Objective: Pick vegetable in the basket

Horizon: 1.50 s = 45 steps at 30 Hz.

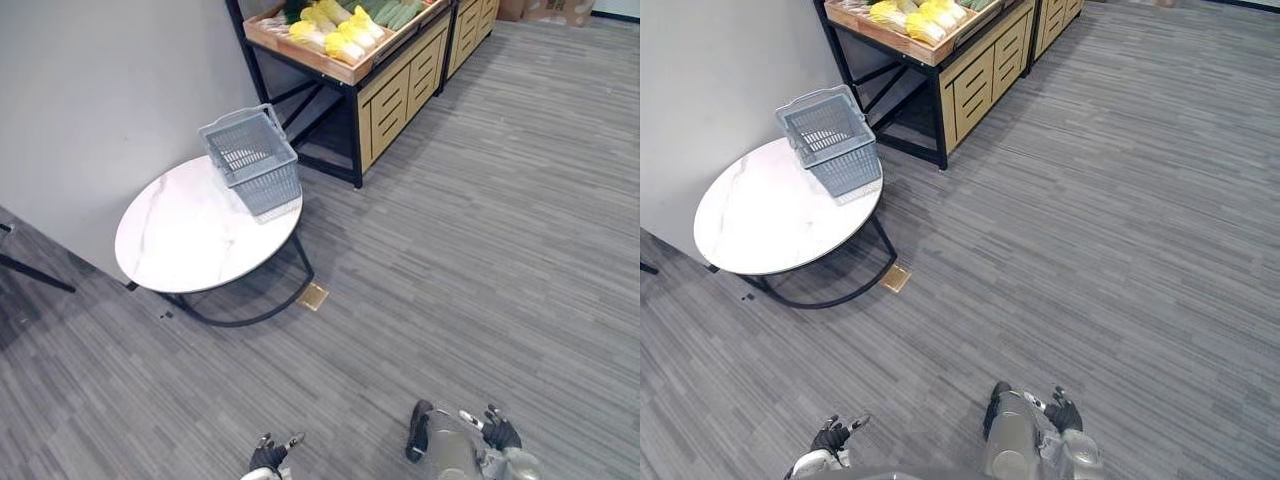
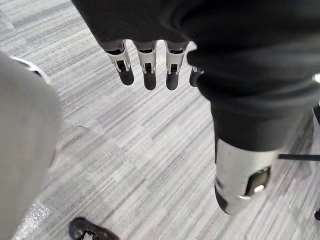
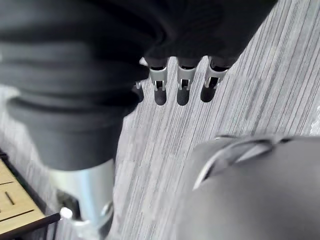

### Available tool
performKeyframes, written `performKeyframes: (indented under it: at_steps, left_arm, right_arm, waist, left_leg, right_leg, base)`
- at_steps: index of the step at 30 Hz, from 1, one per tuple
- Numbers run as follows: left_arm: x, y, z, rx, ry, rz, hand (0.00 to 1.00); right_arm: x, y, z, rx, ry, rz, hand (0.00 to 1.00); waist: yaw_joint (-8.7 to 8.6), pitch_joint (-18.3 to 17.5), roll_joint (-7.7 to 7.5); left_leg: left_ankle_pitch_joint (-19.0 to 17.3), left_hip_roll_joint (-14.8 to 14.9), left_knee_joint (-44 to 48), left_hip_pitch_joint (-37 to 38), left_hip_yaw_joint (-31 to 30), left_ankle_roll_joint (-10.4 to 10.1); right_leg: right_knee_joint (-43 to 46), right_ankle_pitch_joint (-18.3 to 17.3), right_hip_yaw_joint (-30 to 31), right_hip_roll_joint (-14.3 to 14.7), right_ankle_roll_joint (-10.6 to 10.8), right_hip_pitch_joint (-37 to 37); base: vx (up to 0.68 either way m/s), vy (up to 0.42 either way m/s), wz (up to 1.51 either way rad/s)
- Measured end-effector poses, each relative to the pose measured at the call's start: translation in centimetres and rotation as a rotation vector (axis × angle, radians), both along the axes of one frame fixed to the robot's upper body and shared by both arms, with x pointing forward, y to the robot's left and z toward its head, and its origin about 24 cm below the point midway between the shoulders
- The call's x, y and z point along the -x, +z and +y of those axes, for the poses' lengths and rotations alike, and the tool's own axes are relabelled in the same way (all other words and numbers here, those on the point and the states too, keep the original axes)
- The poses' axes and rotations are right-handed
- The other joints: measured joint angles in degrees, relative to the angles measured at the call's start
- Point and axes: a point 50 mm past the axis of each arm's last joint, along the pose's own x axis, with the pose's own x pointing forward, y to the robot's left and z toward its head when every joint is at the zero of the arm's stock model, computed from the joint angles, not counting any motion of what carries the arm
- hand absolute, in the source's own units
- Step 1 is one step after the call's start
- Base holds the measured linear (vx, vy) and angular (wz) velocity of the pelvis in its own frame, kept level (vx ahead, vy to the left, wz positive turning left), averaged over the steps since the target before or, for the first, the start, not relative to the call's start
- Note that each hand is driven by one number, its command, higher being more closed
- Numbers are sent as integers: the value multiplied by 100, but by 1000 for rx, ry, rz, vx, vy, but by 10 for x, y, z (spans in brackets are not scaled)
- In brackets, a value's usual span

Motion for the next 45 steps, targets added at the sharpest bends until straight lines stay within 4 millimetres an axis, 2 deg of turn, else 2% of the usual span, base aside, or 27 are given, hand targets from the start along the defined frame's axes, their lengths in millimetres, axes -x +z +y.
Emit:
performKeyframes:
  at_steps: [1,2,4,6,7,9,11,13,15,17,18,19,20,22,24,26,28,29,30,31,33,34,35,36,41,43,45]
  left_arm:
    - [1,0,4,-2,12,4,0]
    - [-9,4,10,-5,41,-38,0]
    - [-12,6,11,-10,41,-55,0]
    - [-12,6,14,-7,87,-63,0]
    - [-11,6,15,-7,103,-65,0]
    - [-12,6,9,7,110,-70,0]
    - [-11,7,10,7,125,-80,0]
    - [-2,7,27,-35,114,-55,0]
    - [2,6,34,-55,100,-30,0]
    - [5,5,36,-58,86,-2,0]
    - [6,4,37,-59,78,8,0]
    - [6,4,38,-65,62,20,0]
    - [9,3,38,-72,35,41,0]
    - [10,3,36,-78,4,45,0]
    - [7,4,32,-78,-30,38,0]
    - [5,3,27,-67,-30,30,0]
    - [4,3,23,-59,-28,27,0]
    - [4,3,24,-60,-27,24,0]
    - [4,4,29,-72,-25,21,0]
    - [2,3,24,-56,-15,20,0]
    - [1,1,10,-16,-16,16,0]
    - [1,-1,-1,12,-11,13,0]
    - [2,-1,-2,16,-9,15,0]
    - [2,1,13,-18,2,7,0]
    - [8,-1,13,9,85,19,0]
    - [8,0,16,7,109,16,0]
    - [8,-1,15,13,127,14,0]
  right_arm:
    - [14,-5,0,-5,-5,53,0]
    - [31,-11,4,-13,2,124,0]
    - [29,-11,3,-12,-4,121,0]
    - [18,-8,7,-15,8,84,0]
    - [16,-8,10,-21,9,81,0]
    - [8,-5,12,-11,5,40,0]
    - [-1,-4,14,-11,21,26,0]
    - [-8,-5,34,-52,62,12,0]
    - [-8,-6,39,-64,79,14,0]
    - [-2,-8,38,-60,87,43,0]
    - [2,-10,38,-59,97,66,0]
    - [6,-12,40,-70,93,76,0]
    - [3,-11,40,-66,112,66,0]
    - [0,-10,41,-62,136,53,0]
    - [-4,-7,40,-53,147,31,0]
    - [-8,-5,38,-48,142,10,0]
    - [-9,-4,36,-54,118,2,0]
    - [-9,-5,36,-56,111,4,0]
    - [-3,-7,37,-64,98,17,0]
    - [-3,-6,32,-58,81,15,0]
    - [-2,-3,14,-18,49,13,0]
    - [2,0,-4,21,31,20,0]
    - [6,0,-7,28,30,30,0]
    - [18,-6,1,0,34,71,0]
    - [26,-9,4,-14,61,110,0]
    - [30,-11,5,-15,65,130,0]
    - [38,-13,5,-16,63,158,0]
  waist:
    - [51,8,15]
    - [105,89,-161]
    - [278,75,-155]
    - [276,77,-156]
    - [258,74,-164]
    - [290,18,-79]
    - [530,6,46]
    - [587,-173,-339]
    - [550,-346,-536]
    - [388,-372,-590]
    - [392,-360,-614]
    - [395,-341,-645]
    - [370,-305,-623]
    - [305,-255,-579]
    - [194,-252,-600]
    - [131,-243,-594]
    - [119,-234,-590]
    - [124,-228,-619]
    - [124,-214,-771]
    - [139,-147,-717]
    - [208,-94,-390]
    - [144,10,-133]
    - [130,-14,-198]
    - [140,-51,-457]
    - [131,-159,-273]
    - [99,-134,-312]
    - [104,-128,-323]
  left_leg:
    - [821,360,392,-127,178,189]
    - [-24,489,1810,-1195,1075,231]
    - [-114,422,1156,-1398,1928,252]
    - [-239,351,756,-1750,2172,388]
    - [-237,279,365,-1853,2239,399]
    - [288,-179,-2336,-2048,2376,242]
    - [438,-66,-2979,-2184,2328,294]
    - [1103,-429,-2883,-2027,2058,704]
    - [842,-638,-2734,-2062,2069,932]
    - [568,-972,-2739,-1931,2044,1057]
    - [502,-1038,-2715,-1820,2058,1069]
    - [330,-1122,-2687,-1607,2044,1062]
    - [45,-1175,-2680,-1175,1879,1010]
    - [-169,-1222,-2762,-674,1683,937]
    - [-329,-1288,-2976,-70,1358,740]
    - [-431,-1256,-3042,151,1067,585]
    - [-506,-1183,-3084,260,785,446]
    - [-554,-1133,-3092,308,573,267]
    - [-599,-1190,-3116,357,319,19]
    - [-607,-1088,-3187,458,232,-84]
    - [-466,-966,-3256,460,421,-216]
    - [-343,-787,-3285,585,387,-197]
    - [-336,-789,-3341,614,299,-254]
    - [-378,-877,-3361,663,109,-396]
    - [131,-325,-2422,39,-227,-480]
    - [599,-241,-1705,-415,-367,-413]
    - [1331,-59,-1584,-495,68,-373]
  right_leg:
    - [-255,-85,-141,196,-24,392]
    - [-1515,-86,-511,359,48,1737]
    - [-1780,-29,-589,378,-12,2035]
    - [-2141,-69,-656,481,96,2415]
    - [-2300,-98,-746,523,141,2518]
    - [-2884,12,-1071,832,404,2865]
    - [-2910,-141,-1000,1054,563,3123]
    - [-2779,-348,-749,665,837,3388]
    - [-2350,-375,-463,359,870,3157]
    - [-247,-305,169,-304,1004,2293]
    - [425,-116,322,-490,1303,2037]
    - [1305,440,600,-706,1574,1713]
    - [2500,711,923,-815,1710,1363]
    - [3232,621,874,-856,1560,1166]
    - [3310,156,339,-1036,881,856]
    - [2567,-180,-123,-1178,591,548]
    - [1083,-141,-314,-1140,568,393]
    - [-295,231,-128,-1004,633,437]
    - [-1508,1349,264,-968,660,629]
    - [-1486,1359,178,-841,629,743]
    - [-1071,1103,167,-769,664,789]
    - [124,631,722,-766,690,340]
    - [253,409,941,-778,686,257]
    - [-175,322,1080,-898,906,400]
    - [-264,-161,443,-560,785,744]
    - [-570,-136,185,-561,743,1150]
    - [-1077,-65,-188,-470,652,1717]
  base:
    - [986,-506,76]
    - [922,-421,73]
    - [582,-195,30]
    - [326,-5,29]
    - [289,13,78]
    - [337,67,55]
    - [385,182,-19]
    - [465,202,-37]
    - [483,204,-2]
    - [563,349,38]
    - [525,305,29]
    - [472,165,24]
    - [558,176,30]
    - [401,53,52]
    - [484,-79,84]
    - [419,-211,85]
    - [409,-318,88]
    - [452,-385,106]
    - [472,-407,105]
    - [475,-332,72]
    - [342,-169,64]
    - [209,-96,93]
    - [237,-189,107]
    - [213,-301,85]
    - [220,-299,43]
    - [140,-204,56]
    - [227,-234,62]
